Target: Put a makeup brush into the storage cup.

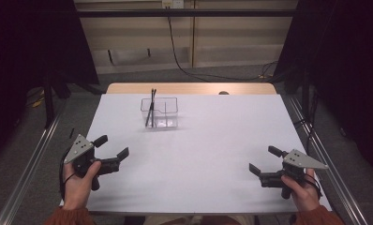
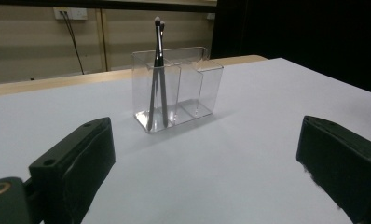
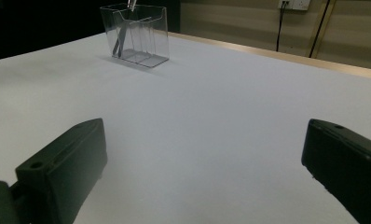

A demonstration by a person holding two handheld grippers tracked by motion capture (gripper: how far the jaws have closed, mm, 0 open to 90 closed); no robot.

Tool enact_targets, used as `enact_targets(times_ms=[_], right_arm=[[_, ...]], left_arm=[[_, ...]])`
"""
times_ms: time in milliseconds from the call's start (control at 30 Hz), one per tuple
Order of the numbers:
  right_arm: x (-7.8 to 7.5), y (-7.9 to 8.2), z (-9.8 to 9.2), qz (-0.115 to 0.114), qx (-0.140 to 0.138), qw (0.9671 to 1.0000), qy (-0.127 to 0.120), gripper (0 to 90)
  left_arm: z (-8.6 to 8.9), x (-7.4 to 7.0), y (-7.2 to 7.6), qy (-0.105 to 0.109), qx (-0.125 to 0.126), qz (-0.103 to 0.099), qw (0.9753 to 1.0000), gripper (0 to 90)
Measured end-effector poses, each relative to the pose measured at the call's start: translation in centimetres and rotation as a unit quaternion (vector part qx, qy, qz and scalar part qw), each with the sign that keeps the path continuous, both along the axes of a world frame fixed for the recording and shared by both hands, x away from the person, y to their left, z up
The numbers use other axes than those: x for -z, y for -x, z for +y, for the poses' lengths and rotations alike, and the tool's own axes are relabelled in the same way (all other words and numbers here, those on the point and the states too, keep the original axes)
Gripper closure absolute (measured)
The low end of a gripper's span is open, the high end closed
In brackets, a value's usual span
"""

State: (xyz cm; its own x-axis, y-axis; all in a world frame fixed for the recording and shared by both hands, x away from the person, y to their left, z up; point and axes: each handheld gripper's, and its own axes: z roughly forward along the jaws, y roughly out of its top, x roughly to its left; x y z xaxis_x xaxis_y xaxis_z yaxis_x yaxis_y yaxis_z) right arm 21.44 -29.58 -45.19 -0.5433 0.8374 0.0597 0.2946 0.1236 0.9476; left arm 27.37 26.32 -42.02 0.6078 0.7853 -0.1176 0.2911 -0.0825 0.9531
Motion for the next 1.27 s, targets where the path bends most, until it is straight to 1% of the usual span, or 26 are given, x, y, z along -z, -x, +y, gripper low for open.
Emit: enact_targets(times_ms=[100, 133, 200, 333, 467, 533, 633, 733, 767, 800, 833, 867, 933, 1000, 1033, 1067, 1100, 1200, 1267], right_arm=[[0.0, 0.1, -0.1, -0.002, 0.001, 1.0000, 0.001, 0.0], [0.0, 0.1, -0.2, -0.002, 0.002, 1.0000, -0.001, 0.0], [0.0, 0.1, -0.2, -0.001, 0.003, 1.0000, -0.003, 0.0], [0.0, 0.1, -0.2, -0.001, 0.003, 1.0000, -0.002, 0.0], [0.0, 0.1, -0.3, -0.001, 0.004, 1.0000, -0.002, 0.0], [0.0, 0.0, -0.3, 0.000, 0.005, 1.0000, -0.003, 0.0], [0.0, 0.0, -0.2, -0.001, 0.004, 1.0000, -0.001, 0.0], [0.0, 0.1, -0.2, -0.001, 0.004, 1.0000, -0.002, 0.0], [0.0, 0.1, -0.3, -0.001, 0.004, 1.0000, -0.001, 0.0], [0.0, 0.1, -0.3, -0.001, 0.004, 1.0000, -0.001, 0.0], [0.0, 0.0, -0.2, -0.002, 0.003, 1.0000, 0.000, 0.0], [0.0, 0.0, -0.2, -0.002, 0.001, 1.0000, 0.001, 0.0], [0.0, -0.1, 0.0, -0.002, -0.004, 1.0000, 0.006, 0.0], [0.1, -0.2, 0.1, -0.002, -0.009, 0.9999, 0.009, 0.0], [0.1, -0.3, 0.1, -0.001, -0.009, 0.9999, 0.009, 0.0], [0.1, -0.3, 0.1, -0.001, -0.009, 0.9999, 0.009, 0.0], [0.1, -0.3, 0.1, 0.000, -0.008, 0.9999, 0.009, 0.0], [0.1, -0.3, 0.1, -0.002, -0.009, 0.9999, 0.011, 0.0], [0.1, -0.3, 0.1, -0.001, -0.010, 0.9999, 0.010, 0.0]], left_arm=[[0.3, 0.3, 0.6, 0.003, 0.000, 0.000, 1.0000, 4.1], [0.3, 0.4, 0.7, 0.002, 0.003, 0.000, 1.0000, 4.1], [0.4, 0.5, 1.0, -0.002, -0.001, -0.001, 1.0000, 4.1], [0.5, 0.7, 1.5, 0.000, 0.000, 0.002, 1.0000, 4.1], [0.5, 1.0, 2.0, -0.007, 0.003, 0.003, 1.0000, 4.1], [0.8, 1.0, 2.1, -0.006, 0.005, 0.005, 1.0000, 4.1], [1.1, 1.0, 2.5, 0.000, -0.002, 0.001, 1.0000, 3.8], [1.1, 1.3, 3.0, -0.014, 0.002, 0.000, 0.9999, 3.8], [1.1, 1.4, 3.1, -0.023, 0.001, 0.000, 0.9997, 3.8], [0.9, 1.5, 3.3, -0.038, -0.007, -0.005, 0.9993, 3.8], [0.9, 1.5, 3.4, -0.035, -0.002, -0.006, 0.9994, 3.6], [0.9, 1.5, 3.5, -0.029, 0.002, -0.003, 0.9996, 3.5], [0.9, 1.6, 3.5, -0.033, 0.002, -0.006, 0.9994, 3.5], [0.9, 1.7, 3.4, -0.024, 0.003, -0.003, 0.9997, 3.5], [0.8, 1.7, 3.3, -0.028, 0.009, -0.003, 0.9996, 3.5], [0.8, 1.6, 3.4, -0.028, 0.010, -0.005, 0.9995, 3.5], [0.8, 1.6, 3.4, -0.024, 0.009, -0.009, 0.9996, 3.5], [0.8, 1.7, 3.4, -0.017, 0.006, -0.006, 0.9998, 3.4], [0.5, 1.8, 3.3, -0.017, 0.009, -0.001, 0.9998, 2.8]])
